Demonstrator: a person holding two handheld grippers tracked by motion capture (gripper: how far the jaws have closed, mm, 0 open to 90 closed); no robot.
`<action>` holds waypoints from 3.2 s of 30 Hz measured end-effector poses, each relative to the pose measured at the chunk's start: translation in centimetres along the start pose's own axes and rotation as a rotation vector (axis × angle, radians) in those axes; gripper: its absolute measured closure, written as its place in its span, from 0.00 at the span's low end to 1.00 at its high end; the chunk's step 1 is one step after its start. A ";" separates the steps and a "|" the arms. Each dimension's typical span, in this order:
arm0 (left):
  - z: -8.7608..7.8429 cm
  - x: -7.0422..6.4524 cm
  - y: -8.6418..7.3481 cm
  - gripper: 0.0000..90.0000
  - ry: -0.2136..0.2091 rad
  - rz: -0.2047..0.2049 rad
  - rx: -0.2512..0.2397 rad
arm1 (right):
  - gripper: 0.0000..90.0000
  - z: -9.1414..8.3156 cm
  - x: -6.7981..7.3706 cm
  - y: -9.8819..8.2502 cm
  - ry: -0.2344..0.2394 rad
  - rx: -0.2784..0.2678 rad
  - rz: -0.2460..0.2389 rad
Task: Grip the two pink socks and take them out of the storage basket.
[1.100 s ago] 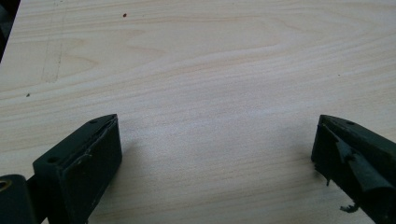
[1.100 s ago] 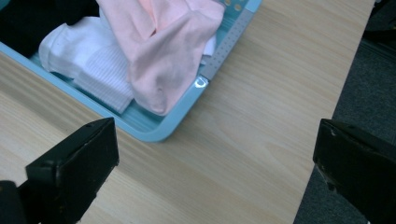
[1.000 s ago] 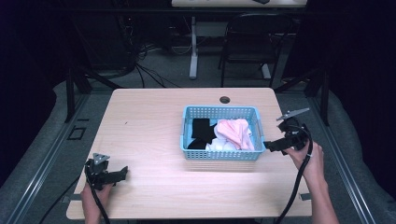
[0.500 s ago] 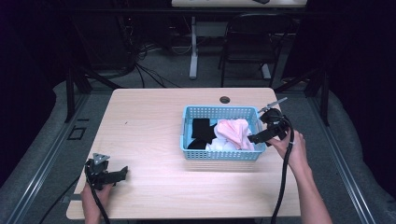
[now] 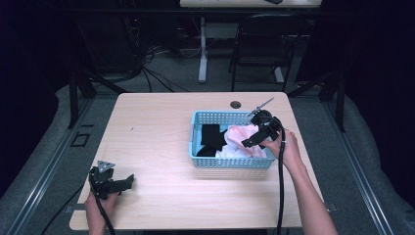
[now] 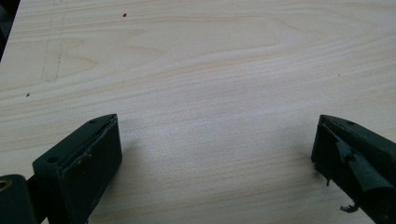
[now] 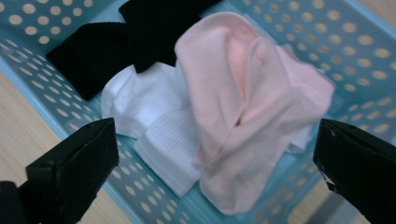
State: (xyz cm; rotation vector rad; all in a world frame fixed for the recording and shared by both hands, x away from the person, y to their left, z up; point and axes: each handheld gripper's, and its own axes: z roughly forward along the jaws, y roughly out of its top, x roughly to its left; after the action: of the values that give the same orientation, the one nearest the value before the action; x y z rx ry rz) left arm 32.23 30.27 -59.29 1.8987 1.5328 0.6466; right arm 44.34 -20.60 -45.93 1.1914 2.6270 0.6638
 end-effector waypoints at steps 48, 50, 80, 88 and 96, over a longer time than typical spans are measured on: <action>0.0 0.0 0.0 0.02 -0.004 0.001 0.001 | 0.96 0.5 -0.5 4.4 0.022 0.075 0.073; 0.0 0.0 0.0 0.02 -0.004 0.001 0.001 | 0.96 -0.2 -0.6 4.5 0.025 0.060 0.079; 0.0 0.0 0.0 0.02 -0.006 0.000 0.001 | 0.96 -4.6 -0.3 5.1 0.048 -0.009 0.066; 0.0 0.0 0.0 0.02 -0.006 0.000 0.001 | 0.96 -5.6 0.3 5.2 0.057 -0.041 0.063; 0.0 0.0 0.0 0.02 -0.006 0.000 0.001 | 0.96 -6.7 0.9 5.4 0.079 -0.056 0.044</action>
State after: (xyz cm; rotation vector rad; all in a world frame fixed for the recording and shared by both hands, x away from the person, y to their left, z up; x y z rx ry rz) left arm 32.27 30.29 -59.29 1.9002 1.5299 0.6397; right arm 45.08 -18.90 -37.45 1.2348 2.6338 0.8031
